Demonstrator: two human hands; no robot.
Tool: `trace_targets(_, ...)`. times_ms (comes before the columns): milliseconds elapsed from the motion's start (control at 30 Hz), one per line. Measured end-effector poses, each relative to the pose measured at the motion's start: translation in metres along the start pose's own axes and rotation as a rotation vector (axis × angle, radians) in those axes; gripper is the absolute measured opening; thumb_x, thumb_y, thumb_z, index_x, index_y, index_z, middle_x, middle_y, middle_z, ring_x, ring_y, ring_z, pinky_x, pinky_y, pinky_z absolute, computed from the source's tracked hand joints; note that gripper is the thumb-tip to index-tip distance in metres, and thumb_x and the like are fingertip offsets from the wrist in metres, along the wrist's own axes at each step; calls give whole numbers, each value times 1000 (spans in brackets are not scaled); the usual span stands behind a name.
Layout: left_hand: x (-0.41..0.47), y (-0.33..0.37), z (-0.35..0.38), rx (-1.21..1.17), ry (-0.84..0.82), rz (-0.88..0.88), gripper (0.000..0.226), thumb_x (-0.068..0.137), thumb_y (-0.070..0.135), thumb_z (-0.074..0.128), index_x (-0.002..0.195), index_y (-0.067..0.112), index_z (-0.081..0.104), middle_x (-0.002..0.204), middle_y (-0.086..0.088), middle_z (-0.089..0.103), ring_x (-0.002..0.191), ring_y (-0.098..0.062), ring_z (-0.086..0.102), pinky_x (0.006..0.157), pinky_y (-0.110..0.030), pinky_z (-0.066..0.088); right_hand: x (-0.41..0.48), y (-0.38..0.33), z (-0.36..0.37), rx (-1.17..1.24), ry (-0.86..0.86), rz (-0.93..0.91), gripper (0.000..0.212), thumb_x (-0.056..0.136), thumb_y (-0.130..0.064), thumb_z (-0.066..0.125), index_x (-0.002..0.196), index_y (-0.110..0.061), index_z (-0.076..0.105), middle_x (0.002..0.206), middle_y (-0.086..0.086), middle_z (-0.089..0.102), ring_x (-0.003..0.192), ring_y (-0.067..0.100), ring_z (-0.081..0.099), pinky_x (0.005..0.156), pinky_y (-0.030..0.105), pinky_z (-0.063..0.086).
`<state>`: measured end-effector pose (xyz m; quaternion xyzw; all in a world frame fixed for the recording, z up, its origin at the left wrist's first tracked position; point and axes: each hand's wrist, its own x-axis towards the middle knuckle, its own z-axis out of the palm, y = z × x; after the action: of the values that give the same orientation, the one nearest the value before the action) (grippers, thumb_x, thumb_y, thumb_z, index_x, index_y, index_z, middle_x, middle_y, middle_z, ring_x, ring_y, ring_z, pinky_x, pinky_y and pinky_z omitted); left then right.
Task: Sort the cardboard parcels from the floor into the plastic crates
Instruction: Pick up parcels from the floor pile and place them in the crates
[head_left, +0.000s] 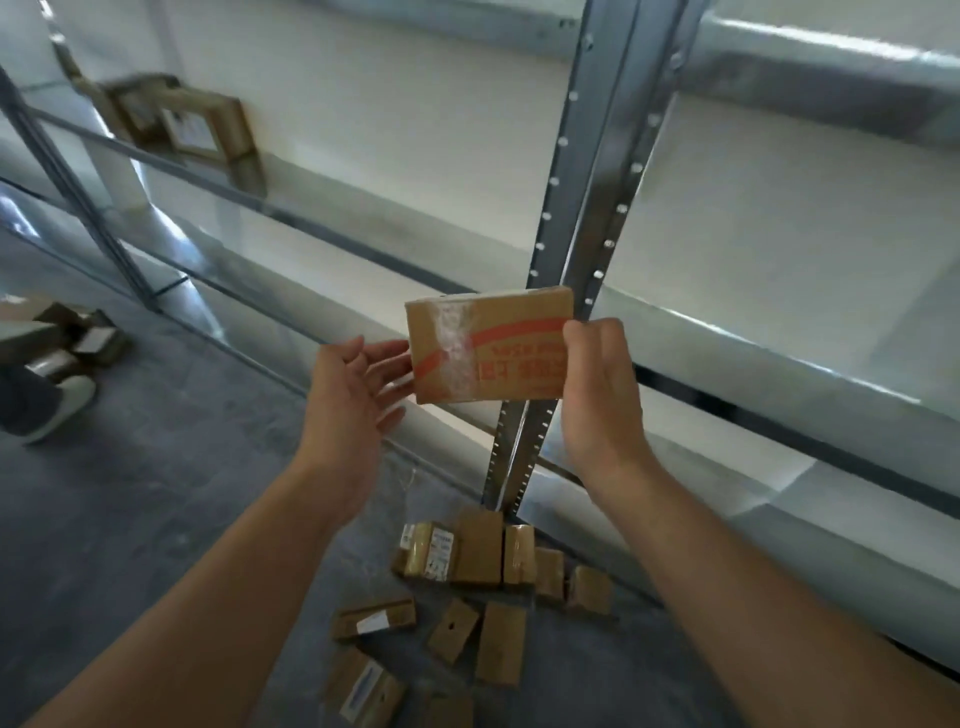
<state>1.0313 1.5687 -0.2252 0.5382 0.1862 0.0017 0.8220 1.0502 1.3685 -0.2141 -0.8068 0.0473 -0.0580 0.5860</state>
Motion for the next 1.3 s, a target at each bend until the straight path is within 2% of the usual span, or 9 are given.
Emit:
trace_targets(233,-68,101,103,77,-115,211,54,102,41,25,110,14,71,98,-1,76,82,-19,59,75,-38,38,-19,-108,-100,75,103,-155,33,99,-64,32,107,-35,47,119,-2,62,107,7,65,81,20,52)
trace_targets(400,-126,142,166,10,-206,342,51,102,44,28,112,17,70,101,-1,76,98,-23,62,87,-41,43,-39,-167,-180,212,159,-227,28,117,-40,36,131,-19,49,123,-1,64,92,-15,67,69,3,51)
trace_targets(567,-177,164,225,-100,-319,404,37,95,37,38,113,12,60,99,-3,68,98,-22,61,97,-38,47,-62,-213,-249,295,183,-236,48,117,-45,34,163,-31,35,148,-3,55,111,3,64,64,1,49)
trace_targets(633,-196,174,245,-155,-346,423,32,92,33,43,109,12,59,101,-7,63,100,-22,59,105,-37,48,-69,-232,-270,246,229,-262,60,109,-66,31,162,-39,37,154,-3,53,128,13,62,85,11,54)
trace_targets(700,-215,183,267,-194,-389,445,27,94,31,44,105,12,60,102,-10,61,103,-22,61,113,-40,44,-79,-246,-290,197,267,-297,80,83,-85,26,146,-42,51,145,-2,60,131,19,62,106,36,56)
trace_targets(800,-242,193,298,-225,-468,456,28,96,35,42,95,14,61,99,-8,66,110,-26,62,106,-41,50,-94,-259,-317,211,327,-325,71,70,-84,27,120,-41,55,130,-4,65,124,21,62,107,48,57)
trace_targets(967,-268,209,339,-203,-577,394,43,100,45,36,112,15,64,107,-10,62,108,-30,63,80,-43,58,-115,-265,-350,160,502,-324,42,105,-63,43,127,-27,47,135,2,49,115,13,63,93,31,63)
trace_targets(1167,-280,212,376,-139,-806,318,41,102,48,35,105,23,67,106,-9,61,108,-28,62,102,-51,52,-141,-262,-374,113,666,-338,21,115,-45,42,118,-25,45,114,-4,65,99,8,70,64,9,54)
trace_targets(1300,-283,201,400,-172,-916,236,44,100,43,36,118,11,60,109,-9,68,109,-26,67,98,-50,55,-158,-258,-384,-71,782,-354,41,102,-63,34,134,-41,45,136,-5,55,123,12,60,76,12,53)
